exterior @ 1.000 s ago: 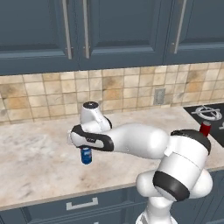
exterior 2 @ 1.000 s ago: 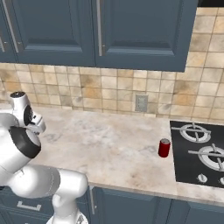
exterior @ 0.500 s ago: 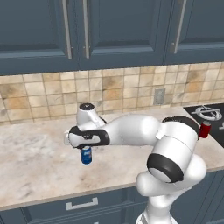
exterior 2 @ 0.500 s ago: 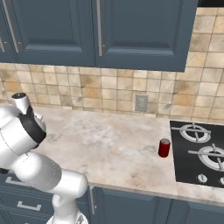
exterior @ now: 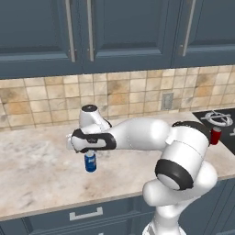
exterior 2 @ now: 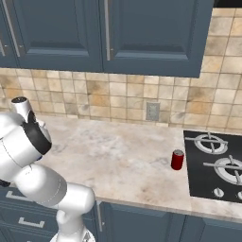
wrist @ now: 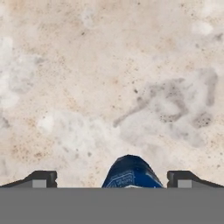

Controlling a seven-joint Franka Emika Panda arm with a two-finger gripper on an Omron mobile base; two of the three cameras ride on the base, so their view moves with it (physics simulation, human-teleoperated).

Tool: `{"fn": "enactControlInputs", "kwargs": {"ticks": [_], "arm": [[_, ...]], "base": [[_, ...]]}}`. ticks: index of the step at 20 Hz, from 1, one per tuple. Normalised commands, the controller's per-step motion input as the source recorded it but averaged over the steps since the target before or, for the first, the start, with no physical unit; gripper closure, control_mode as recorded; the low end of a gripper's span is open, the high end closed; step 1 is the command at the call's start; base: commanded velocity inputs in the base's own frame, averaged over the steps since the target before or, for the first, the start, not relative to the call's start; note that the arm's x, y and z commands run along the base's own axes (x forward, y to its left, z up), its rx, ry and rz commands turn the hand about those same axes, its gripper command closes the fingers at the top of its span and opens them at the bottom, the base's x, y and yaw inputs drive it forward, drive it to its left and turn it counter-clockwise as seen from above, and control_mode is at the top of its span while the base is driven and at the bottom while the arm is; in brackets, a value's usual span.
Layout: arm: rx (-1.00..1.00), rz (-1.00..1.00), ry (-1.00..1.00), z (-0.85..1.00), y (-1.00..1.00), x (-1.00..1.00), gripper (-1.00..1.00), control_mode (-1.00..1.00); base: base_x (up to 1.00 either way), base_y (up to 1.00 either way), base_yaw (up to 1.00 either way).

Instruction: Four empty soda cans are scattered around the kitchen. Gather all the cans and cluster them next to the stove for recycling.

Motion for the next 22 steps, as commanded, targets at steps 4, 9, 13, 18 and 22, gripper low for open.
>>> {"fn": "enactControlInputs", "kwargs": {"ticks": [4, 9, 13, 18, 22], "arm": [[0.00, 0.00, 0.00, -0.01, -0.01, 0.00, -1.00, -1.00], [0.00, 0.00, 0.00, -0.22, 0.00, -0.11, -1.00, -1.00], [0.00, 0.00, 0.00, -0.25, 0.00, -0.04, -1.00, -1.00], [-0.01, 0.00, -0.02, 0.06, 0.00, 0.00, -1.00, -1.00], [0.00, 0.00, -0.01, 0.23, 0.00, -0.01, -1.00, -1.00]], "base": [[0.00, 0.00, 0.00], [0.00, 0.00, 0.00], [0.00, 0.00, 0.00], [0.00, 0.00, 0.00], [0.00, 0.00, 0.00]]}}
